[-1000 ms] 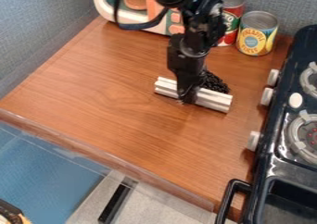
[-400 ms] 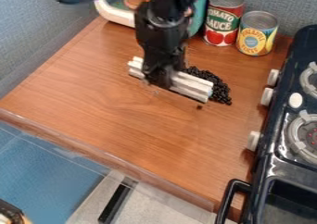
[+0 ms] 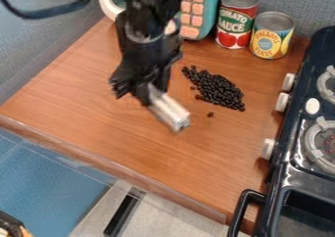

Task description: Sweep into pile

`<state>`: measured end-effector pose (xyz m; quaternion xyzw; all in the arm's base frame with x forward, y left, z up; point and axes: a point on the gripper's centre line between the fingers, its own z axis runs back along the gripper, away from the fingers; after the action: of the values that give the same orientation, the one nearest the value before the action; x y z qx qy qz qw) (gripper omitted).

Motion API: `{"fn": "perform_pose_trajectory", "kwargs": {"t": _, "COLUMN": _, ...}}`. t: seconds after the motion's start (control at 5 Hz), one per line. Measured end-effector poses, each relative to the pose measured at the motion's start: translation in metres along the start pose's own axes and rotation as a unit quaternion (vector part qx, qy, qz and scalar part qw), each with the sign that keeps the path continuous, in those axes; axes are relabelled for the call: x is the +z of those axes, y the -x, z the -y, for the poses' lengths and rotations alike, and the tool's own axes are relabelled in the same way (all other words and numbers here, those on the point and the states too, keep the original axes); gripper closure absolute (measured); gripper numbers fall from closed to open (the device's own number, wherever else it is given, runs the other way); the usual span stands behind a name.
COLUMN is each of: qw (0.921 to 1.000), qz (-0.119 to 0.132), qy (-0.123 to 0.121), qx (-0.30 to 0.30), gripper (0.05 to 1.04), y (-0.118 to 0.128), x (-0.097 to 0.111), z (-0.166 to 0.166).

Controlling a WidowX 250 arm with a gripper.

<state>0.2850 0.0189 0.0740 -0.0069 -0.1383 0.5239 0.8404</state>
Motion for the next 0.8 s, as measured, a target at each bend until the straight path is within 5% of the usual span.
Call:
{"fn": "perform_pose_trajectory", "kwargs": {"t": 0.4, "qw": 0.9967, "qz": -0.004, "qy": 0.01, "qx": -0.081, "gripper": 0.718, "y": -0.02, "x": -0.016, "z": -0.002}}
{"fn": "perform_pose_trajectory", "kwargs": {"t": 0.8, "qw": 0.9888, "qz": -0.051, "qy": -0.014, "qx": -0.14, "gripper": 0.718, "y": -0.022, "x": -0.054, "z": -0.013}}
